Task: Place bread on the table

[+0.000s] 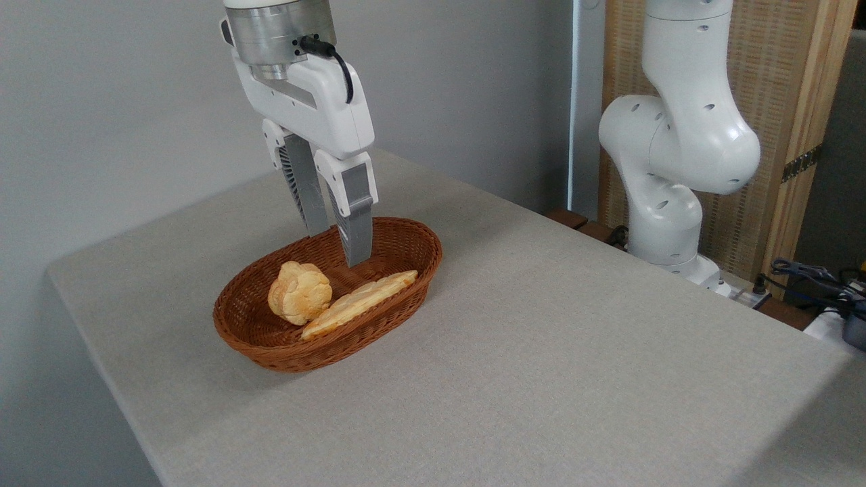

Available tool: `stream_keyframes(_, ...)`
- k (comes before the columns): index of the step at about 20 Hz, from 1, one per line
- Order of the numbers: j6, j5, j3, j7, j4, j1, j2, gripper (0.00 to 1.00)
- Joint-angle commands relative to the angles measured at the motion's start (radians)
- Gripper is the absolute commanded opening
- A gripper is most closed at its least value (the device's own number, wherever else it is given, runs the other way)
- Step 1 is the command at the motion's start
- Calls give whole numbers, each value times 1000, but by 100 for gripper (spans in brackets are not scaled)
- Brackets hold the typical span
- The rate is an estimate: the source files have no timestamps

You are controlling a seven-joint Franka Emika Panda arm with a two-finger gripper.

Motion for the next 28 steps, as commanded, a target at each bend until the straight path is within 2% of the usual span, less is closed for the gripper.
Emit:
stream_keyframes(1,-10,-5,6,-16,-19,-1,-20,100)
stream_keyframes(20,5,-7,5,-11,-28,-5,-23,100)
stream_keyframes(21,8,-10,2,-11,-35,-8,-24,100)
stream_keyframes(23,28,-54,-9,-11,-57,-11,-26,100)
stream_keyframes(24,52,-76,-11,-15,-78,-25,-26,100)
stream_keyframes(28,181,-97,-11,-16,-172,-111,-30,100)
